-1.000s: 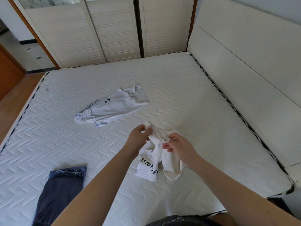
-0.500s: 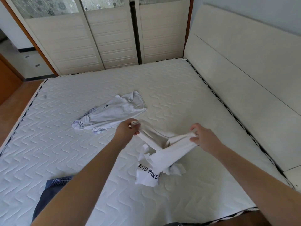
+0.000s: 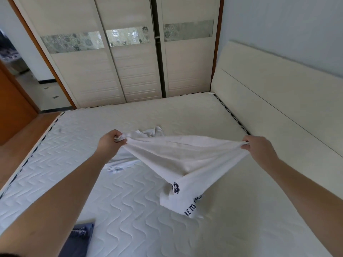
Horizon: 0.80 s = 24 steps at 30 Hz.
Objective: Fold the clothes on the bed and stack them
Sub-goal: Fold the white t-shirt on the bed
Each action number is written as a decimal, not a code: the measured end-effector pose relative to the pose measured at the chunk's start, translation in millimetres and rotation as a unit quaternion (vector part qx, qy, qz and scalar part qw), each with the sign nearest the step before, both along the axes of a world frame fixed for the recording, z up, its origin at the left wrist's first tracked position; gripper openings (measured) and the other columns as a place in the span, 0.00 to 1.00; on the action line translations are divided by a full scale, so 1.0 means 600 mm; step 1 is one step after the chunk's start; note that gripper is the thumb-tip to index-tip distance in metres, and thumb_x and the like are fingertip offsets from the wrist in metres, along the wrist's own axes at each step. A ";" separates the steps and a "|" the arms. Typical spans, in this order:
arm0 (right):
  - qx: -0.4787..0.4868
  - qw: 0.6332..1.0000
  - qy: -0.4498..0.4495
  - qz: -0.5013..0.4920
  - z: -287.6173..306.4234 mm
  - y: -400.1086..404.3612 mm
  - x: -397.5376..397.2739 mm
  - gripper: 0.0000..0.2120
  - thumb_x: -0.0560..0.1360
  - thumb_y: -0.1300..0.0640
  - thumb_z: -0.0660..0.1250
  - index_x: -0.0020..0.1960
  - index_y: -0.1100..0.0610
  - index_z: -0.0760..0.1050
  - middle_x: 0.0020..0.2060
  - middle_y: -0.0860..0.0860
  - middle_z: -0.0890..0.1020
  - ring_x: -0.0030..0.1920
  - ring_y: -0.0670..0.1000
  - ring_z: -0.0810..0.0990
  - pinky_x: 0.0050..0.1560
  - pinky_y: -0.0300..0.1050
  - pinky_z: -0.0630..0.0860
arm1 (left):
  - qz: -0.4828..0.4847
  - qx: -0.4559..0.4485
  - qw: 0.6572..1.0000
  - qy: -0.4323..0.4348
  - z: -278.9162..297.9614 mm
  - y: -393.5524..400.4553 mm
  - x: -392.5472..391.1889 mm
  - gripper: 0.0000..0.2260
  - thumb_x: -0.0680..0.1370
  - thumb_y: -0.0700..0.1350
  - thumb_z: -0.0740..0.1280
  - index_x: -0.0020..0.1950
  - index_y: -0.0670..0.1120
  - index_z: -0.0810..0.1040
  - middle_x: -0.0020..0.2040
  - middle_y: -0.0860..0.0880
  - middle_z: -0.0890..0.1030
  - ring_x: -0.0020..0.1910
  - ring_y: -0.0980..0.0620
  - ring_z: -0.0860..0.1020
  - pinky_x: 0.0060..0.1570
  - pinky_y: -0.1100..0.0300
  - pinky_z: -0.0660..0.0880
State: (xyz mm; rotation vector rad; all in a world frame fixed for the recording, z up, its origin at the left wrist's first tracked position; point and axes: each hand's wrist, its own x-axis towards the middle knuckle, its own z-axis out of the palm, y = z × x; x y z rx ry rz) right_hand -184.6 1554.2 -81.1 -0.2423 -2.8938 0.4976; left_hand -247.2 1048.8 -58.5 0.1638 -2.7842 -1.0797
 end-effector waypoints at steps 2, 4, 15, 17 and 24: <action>0.003 1.000 0.026 -0.006 0.019 0.018 -0.005 0.06 0.74 0.61 0.71 0.48 0.63 0.78 0.38 0.62 0.81 0.42 0.61 0.78 0.38 0.49 0.65 | 0.023 0.048 0.999 0.011 0.001 -0.023 -0.002 0.08 0.77 0.44 0.70 0.44 0.44 0.73 0.39 0.46 0.83 0.38 0.51 0.82 0.31 0.58 0.69; 0.004 0.999 0.040 -0.011 0.033 0.037 -0.011 0.07 0.74 0.62 0.71 0.46 0.65 0.77 0.36 0.62 0.80 0.39 0.61 0.77 0.37 0.48 0.64 | 0.044 0.083 0.995 0.016 0.003 -0.041 -0.001 0.10 0.78 0.45 0.69 0.41 0.45 0.70 0.35 0.49 0.84 0.38 0.54 0.84 0.32 0.59 0.71; -0.136 0.990 -0.012 -0.023 -0.017 0.050 -0.009 0.08 0.72 0.61 0.73 0.38 0.59 0.75 0.30 0.54 0.81 0.30 0.53 0.83 0.31 0.42 0.73 | 0.024 0.204 0.978 -0.035 -0.068 -0.063 0.043 0.05 0.77 0.39 0.71 0.45 0.37 0.82 0.36 0.39 0.84 0.33 0.52 0.84 0.35 0.66 0.80; -0.179 0.984 -0.020 -0.001 -0.039 0.048 0.002 0.06 0.70 0.64 0.74 0.38 0.58 0.78 0.31 0.52 0.82 0.35 0.54 0.84 0.31 0.35 0.71 | 0.036 0.222 0.972 -0.059 -0.100 -0.068 0.053 0.05 0.76 0.39 0.72 0.44 0.37 0.81 0.37 0.37 0.83 0.34 0.50 0.84 0.38 0.62 0.82; -0.403 0.909 -0.104 0.010 -0.118 0.037 0.045 0.02 0.74 0.63 0.72 0.46 0.58 0.82 0.43 0.58 0.84 0.45 0.53 0.82 0.53 0.44 0.79 | 0.014 0.288 0.946 -0.150 -0.189 -0.065 0.094 0.08 0.77 0.43 0.71 0.51 0.39 0.82 0.46 0.41 0.86 0.48 0.49 0.84 0.55 0.58 0.78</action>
